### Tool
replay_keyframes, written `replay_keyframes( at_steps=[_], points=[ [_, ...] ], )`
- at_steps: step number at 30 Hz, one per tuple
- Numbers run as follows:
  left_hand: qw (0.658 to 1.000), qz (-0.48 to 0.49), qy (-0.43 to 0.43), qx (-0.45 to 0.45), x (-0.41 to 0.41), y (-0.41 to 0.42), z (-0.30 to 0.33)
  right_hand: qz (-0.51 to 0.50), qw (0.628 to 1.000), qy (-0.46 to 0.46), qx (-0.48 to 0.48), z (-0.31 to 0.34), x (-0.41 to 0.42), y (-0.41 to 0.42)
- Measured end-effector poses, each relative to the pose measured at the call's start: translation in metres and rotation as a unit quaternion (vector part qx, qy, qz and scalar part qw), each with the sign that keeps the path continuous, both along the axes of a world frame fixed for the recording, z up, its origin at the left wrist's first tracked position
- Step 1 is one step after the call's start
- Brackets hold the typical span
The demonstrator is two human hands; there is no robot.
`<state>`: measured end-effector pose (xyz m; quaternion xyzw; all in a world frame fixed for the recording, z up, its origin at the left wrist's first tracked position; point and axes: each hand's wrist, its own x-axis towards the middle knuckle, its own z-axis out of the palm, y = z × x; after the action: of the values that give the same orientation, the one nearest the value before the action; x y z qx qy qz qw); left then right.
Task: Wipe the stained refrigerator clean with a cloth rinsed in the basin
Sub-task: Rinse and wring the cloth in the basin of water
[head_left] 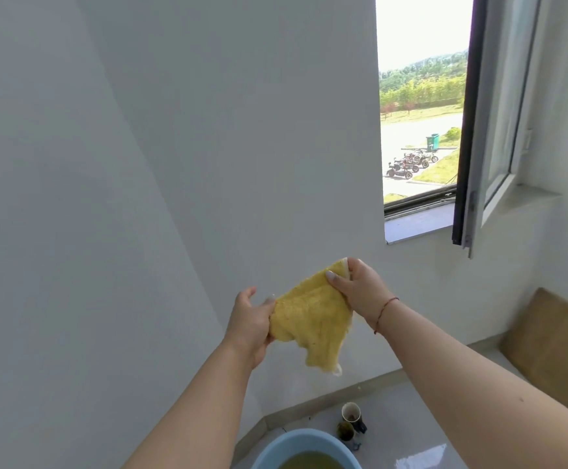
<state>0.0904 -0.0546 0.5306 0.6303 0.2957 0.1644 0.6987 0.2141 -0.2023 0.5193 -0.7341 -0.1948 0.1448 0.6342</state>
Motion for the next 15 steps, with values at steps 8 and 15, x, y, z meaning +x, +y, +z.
replay_keyframes(
  at_steps=[8,15],
  points=[
    [0.972,-0.03,-0.114,0.203,0.017,-0.026,0.018,-0.115,0.993,0.015,-0.005,0.017,0.001,-0.039],
    [0.955,-0.194,-0.08,0.211,0.049,-0.043,0.025,-0.038,0.989,-0.096,-0.104,0.015,0.016,-0.108]
  ],
)
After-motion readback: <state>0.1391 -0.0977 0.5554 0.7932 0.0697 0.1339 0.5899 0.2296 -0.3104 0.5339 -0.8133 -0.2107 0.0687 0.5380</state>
